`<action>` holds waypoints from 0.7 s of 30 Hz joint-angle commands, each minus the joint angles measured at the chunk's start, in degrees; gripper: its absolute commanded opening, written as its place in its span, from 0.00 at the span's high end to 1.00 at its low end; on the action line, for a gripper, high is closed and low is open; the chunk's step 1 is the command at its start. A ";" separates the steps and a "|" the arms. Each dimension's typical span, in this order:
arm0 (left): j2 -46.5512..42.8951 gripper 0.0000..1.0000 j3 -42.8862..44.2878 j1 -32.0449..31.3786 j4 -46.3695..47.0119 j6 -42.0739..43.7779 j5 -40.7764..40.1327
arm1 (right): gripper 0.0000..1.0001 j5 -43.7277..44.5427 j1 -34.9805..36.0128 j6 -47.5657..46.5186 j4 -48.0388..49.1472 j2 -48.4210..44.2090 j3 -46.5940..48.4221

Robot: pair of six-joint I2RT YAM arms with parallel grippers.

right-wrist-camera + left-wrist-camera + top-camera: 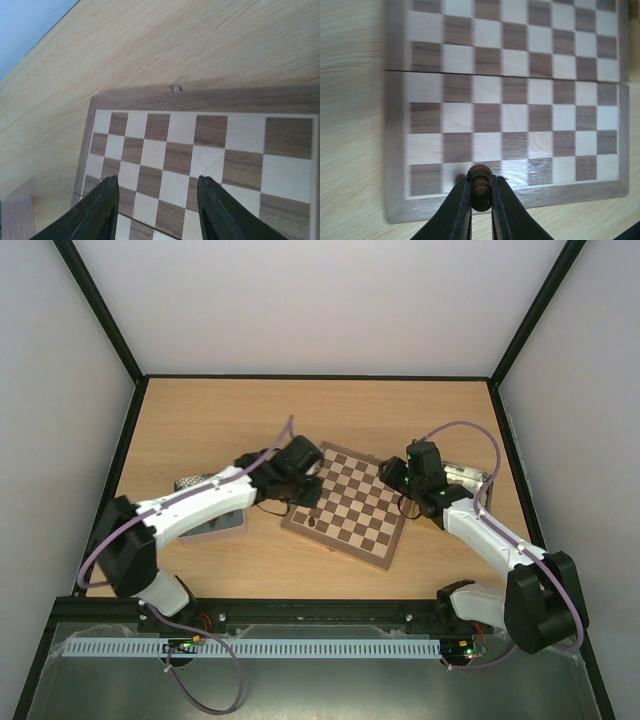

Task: Set up the chess pieces on the board
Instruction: Place the chess piece on the chessboard.

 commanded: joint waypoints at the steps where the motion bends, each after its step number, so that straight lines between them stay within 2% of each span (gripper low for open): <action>1: 6.01 0.89 5.61 -5.82 -3.98 -0.03 -3.49 | 0.57 6.71 0.21 0.37 -0.58 -3.13 -1.17; 9: 11.71 0.89 8.28 -7.54 -6.06 -0.85 -4.39 | 0.57 6.41 0.21 1.32 0.36 -3.58 -2.74; 21: 13.82 0.89 5.49 -0.93 -5.80 -2.92 -7.33 | 0.57 5.47 0.17 0.93 1.55 -1.51 -2.74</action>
